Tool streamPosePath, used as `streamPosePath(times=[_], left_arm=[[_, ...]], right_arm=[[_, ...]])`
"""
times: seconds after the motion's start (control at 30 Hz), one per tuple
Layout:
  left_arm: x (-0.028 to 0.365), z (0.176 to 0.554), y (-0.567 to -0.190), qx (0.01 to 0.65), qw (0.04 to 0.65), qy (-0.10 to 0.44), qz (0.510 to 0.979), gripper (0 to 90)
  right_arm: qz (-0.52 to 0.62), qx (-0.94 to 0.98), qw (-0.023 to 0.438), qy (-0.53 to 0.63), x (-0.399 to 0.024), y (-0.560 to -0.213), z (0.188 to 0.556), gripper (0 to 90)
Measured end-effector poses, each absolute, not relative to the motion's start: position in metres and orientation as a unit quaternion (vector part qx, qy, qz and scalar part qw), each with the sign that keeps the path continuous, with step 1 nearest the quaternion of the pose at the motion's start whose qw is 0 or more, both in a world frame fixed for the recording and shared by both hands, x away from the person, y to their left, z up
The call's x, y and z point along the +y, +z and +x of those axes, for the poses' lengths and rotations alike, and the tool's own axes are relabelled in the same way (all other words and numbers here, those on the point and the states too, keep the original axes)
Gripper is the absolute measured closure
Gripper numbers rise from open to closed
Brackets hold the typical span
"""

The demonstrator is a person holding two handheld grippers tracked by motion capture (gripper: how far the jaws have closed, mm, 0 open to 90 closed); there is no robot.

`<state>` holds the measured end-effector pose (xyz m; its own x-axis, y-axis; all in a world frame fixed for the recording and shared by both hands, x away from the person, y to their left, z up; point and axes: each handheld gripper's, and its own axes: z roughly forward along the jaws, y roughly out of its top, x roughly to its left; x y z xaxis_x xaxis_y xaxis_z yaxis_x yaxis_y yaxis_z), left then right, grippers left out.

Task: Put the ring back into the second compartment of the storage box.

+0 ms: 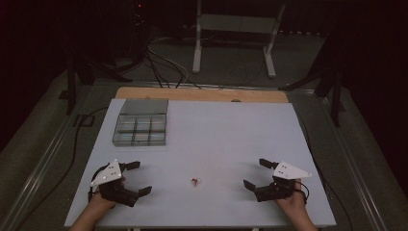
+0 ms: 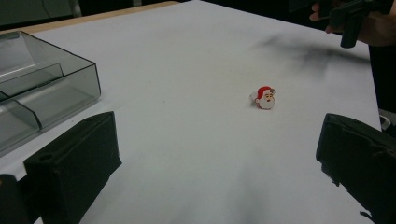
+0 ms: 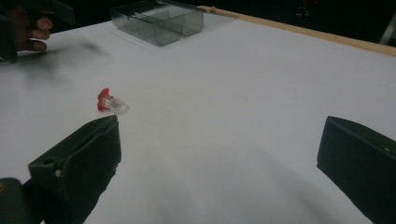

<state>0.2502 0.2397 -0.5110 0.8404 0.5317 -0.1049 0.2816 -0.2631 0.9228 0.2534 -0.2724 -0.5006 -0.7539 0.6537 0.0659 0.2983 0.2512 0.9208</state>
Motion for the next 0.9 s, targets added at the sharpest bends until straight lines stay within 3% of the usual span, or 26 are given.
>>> streamPosePath(times=[0.9], left_arm=[[0.2342,0.2527,-0.5073,0.268,0.537,0.112,0.792,0.6]], right_arm=[[0.302,0.772,0.165,0.534,-0.2639,-0.4979,0.2543,0.0]])
